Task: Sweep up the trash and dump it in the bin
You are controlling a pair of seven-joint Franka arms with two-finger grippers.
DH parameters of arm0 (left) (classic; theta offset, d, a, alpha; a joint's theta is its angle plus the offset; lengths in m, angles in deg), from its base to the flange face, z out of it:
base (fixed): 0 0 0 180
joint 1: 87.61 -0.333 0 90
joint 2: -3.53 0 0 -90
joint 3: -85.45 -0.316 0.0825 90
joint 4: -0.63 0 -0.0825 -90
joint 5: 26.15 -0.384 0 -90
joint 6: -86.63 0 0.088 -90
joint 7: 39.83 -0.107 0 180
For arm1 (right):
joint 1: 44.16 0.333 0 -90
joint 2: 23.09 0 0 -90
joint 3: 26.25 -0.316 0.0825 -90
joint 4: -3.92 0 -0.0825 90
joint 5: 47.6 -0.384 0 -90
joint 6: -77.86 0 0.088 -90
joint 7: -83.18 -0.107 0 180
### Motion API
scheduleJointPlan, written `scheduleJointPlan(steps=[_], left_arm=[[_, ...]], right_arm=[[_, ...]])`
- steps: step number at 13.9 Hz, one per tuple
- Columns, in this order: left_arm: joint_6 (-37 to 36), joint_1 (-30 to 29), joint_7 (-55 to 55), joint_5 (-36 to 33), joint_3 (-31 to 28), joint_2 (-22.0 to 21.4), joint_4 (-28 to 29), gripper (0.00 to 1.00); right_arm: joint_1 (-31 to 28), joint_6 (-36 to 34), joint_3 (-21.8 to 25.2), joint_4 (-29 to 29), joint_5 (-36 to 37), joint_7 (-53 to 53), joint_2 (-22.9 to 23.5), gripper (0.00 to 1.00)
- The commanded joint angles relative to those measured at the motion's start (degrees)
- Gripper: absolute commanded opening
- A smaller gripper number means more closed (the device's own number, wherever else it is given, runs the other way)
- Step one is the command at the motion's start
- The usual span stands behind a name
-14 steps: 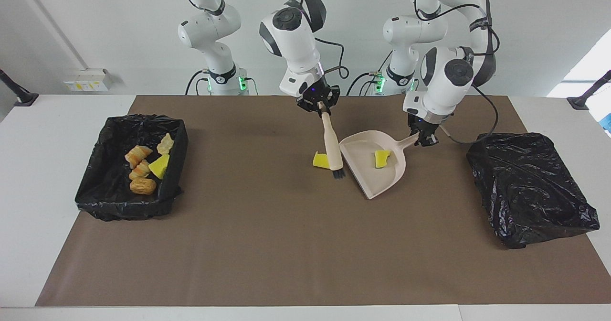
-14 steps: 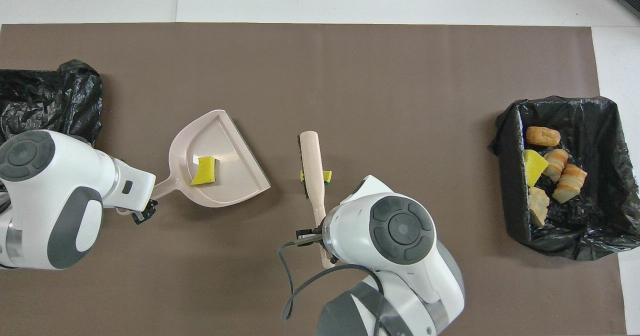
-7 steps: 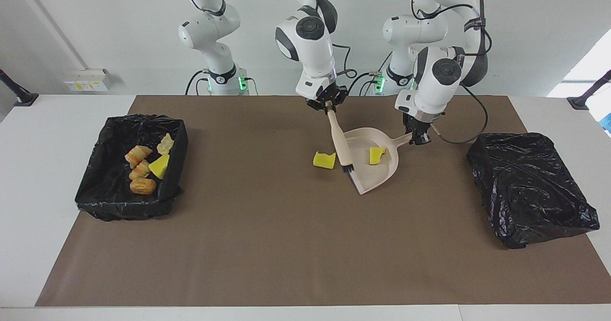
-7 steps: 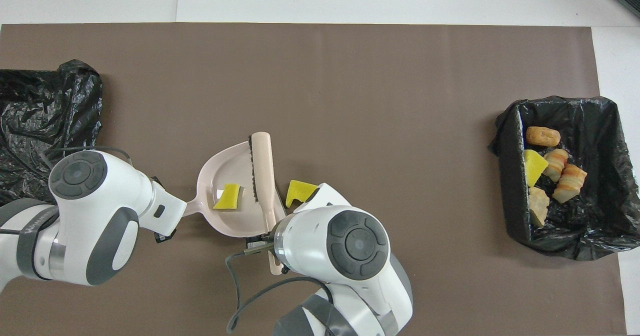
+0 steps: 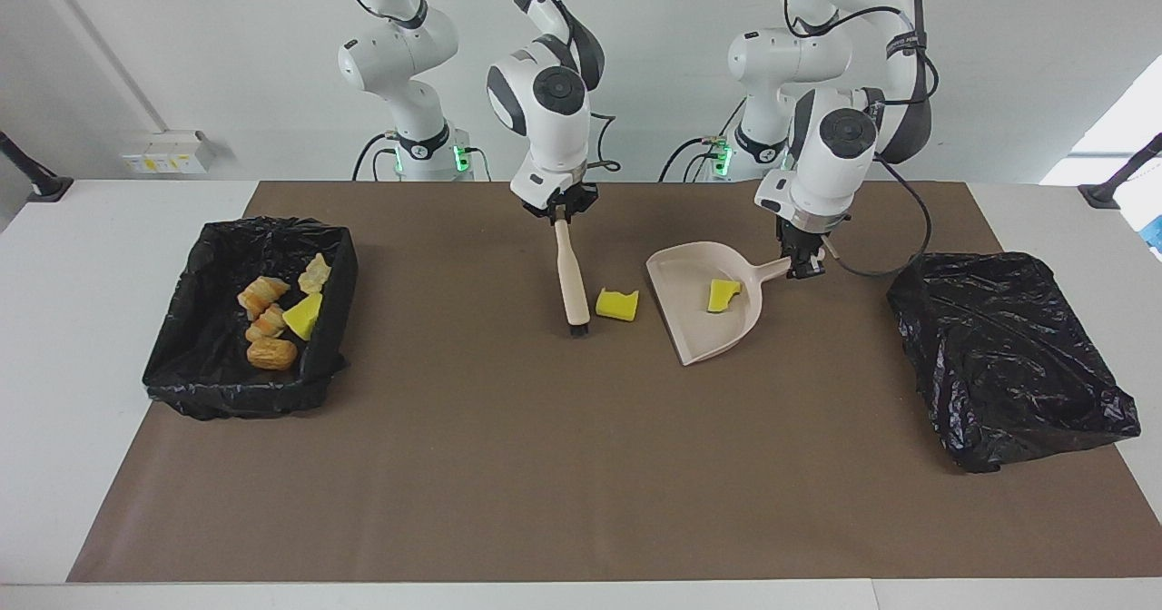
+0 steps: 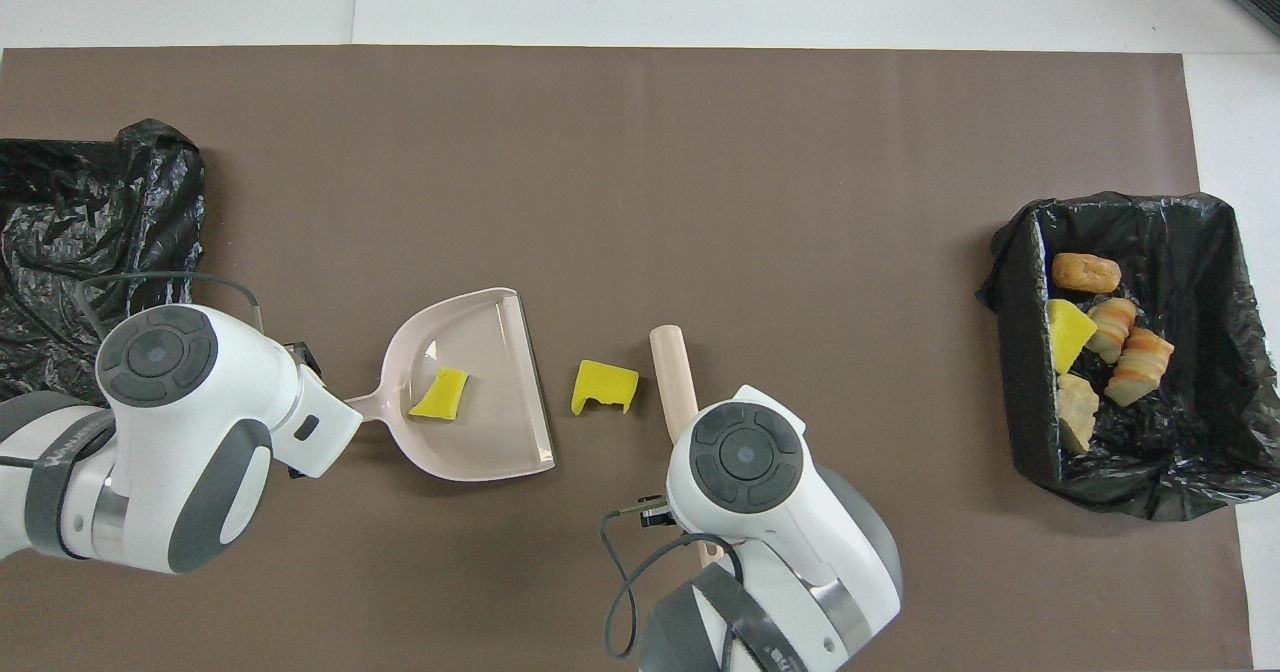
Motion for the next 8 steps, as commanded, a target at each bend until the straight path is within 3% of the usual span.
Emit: scheduleJointPlan(steps=[1, 2, 4, 7, 8], left_arm=[[1.5, -0.1, -0.5, -0.7, -0.3, -2.0, 1.8, 0.00], [1.5, -0.1, -0.3, -0.7, -0.3, -2.0, 1.8, 0.00], [1.6, -0.1, -0.2, -0.8, -0.3, -2.0, 1.8, 0.00], [1.6, -0.3, 0.0, -0.7, -0.3, -1.9, 1.8, 0.00], [1.6, -0.4, 0.0, -0.7, -0.3, -1.8, 1.8, 0.00]], right_arm=[[3.8, 6.0, -0.6, -0.2, 0.3, -5.9, 3.4, 0.00], [3.9, 8.1, -0.8, 0.6, -1.6, -6.8, 4.4, 0.00], [4.4, 9.0, -0.9, 3.9, -10.7, -5.8, 6.3, 0.00], [6.6, 16.0, -1.6, 5.0, -24.9, -3.6, 7.3, 0.00], [6.6, 15.6, -1.6, 5.1, -25.8, -2.8, 7.4, 0.00]])
